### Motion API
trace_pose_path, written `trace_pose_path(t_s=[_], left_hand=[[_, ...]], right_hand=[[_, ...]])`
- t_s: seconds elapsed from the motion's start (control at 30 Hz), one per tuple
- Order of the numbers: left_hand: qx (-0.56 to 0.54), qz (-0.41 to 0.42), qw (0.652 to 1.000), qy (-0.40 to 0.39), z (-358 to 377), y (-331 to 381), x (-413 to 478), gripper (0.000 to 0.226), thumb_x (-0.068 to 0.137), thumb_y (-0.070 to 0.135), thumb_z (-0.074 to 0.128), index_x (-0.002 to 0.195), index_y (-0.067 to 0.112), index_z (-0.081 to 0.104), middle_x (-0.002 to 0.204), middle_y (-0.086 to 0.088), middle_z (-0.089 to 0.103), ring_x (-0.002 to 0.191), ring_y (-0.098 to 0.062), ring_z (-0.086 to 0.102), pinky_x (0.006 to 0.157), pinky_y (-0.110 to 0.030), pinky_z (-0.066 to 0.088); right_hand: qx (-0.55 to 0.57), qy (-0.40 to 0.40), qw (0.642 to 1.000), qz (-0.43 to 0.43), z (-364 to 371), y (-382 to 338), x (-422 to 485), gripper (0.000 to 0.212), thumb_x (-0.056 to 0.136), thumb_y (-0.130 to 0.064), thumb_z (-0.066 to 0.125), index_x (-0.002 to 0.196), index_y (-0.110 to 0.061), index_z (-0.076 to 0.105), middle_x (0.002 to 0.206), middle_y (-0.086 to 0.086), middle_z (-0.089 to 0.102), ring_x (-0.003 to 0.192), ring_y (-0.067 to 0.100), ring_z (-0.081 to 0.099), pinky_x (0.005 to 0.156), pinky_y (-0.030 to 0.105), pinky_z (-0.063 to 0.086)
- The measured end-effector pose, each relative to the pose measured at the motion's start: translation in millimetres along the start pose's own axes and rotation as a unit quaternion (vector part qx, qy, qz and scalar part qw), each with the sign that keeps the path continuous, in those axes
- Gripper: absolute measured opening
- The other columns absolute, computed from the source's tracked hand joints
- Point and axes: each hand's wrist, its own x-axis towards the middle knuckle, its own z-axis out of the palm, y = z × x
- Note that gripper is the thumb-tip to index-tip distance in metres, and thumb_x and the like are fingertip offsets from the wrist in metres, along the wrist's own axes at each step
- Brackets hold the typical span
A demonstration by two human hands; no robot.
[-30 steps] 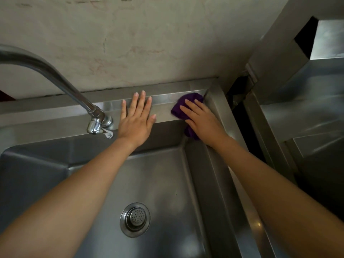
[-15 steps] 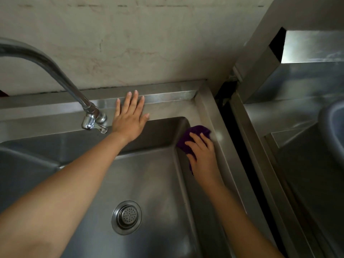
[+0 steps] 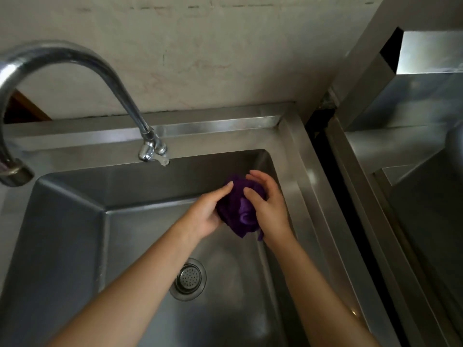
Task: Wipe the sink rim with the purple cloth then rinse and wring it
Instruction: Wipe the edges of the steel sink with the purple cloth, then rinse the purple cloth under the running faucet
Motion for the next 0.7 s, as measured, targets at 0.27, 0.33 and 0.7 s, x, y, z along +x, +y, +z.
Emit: trace_pose_path(t_s=[0.27, 0.33, 0.7], left_hand=[[0.041, 0.189, 0.981, 0.021, -62, 33, -56, 0.034, 0.060, -0.005, 0.062, 0.088, 0.015, 0.060, 0.076, 0.000, 0.069, 0.070, -0.013, 0.066, 0.067, -0.022, 0.055], [0.067, 0.211, 0.975, 0.001, -71, 37, -78, 0.034, 0.056, -0.009, 0.054, 0.077, 0.017, 0.062, 0.079, 0.001, 0.065, 0.074, -0.012, 0.063, 0.070, -0.020, 0.052], [-0.141, 0.147, 0.979, -0.005, -141, 26, -135, 0.047, 0.073, 0.042, 0.068, 0.115, 0.025, 0.057, 0.119, -0.011, 0.065, 0.106, -0.030, 0.063, 0.085, -0.062, 0.048]], right_hand=[[-0.031, -0.207, 0.943, 0.259, 49, 5, -1, 0.065, 0.090, -0.066, 0.018, 0.114, -0.023, 0.062, 0.116, 0.004, 0.065, 0.106, 0.023, 0.060, 0.099, 0.040, 0.044], [0.014, -0.256, 0.922, 0.290, 67, 3, -3, 0.065, 0.091, -0.063, 0.021, 0.115, -0.019, 0.063, 0.108, 0.006, 0.069, 0.101, 0.022, 0.063, 0.093, 0.036, 0.047], [-0.095, -0.281, 0.955, -0.003, 147, -25, -22, 0.010, 0.085, -0.006, 0.063, 0.091, -0.014, 0.066, 0.082, -0.004, 0.064, 0.073, 0.008, 0.060, 0.074, 0.021, 0.050]])
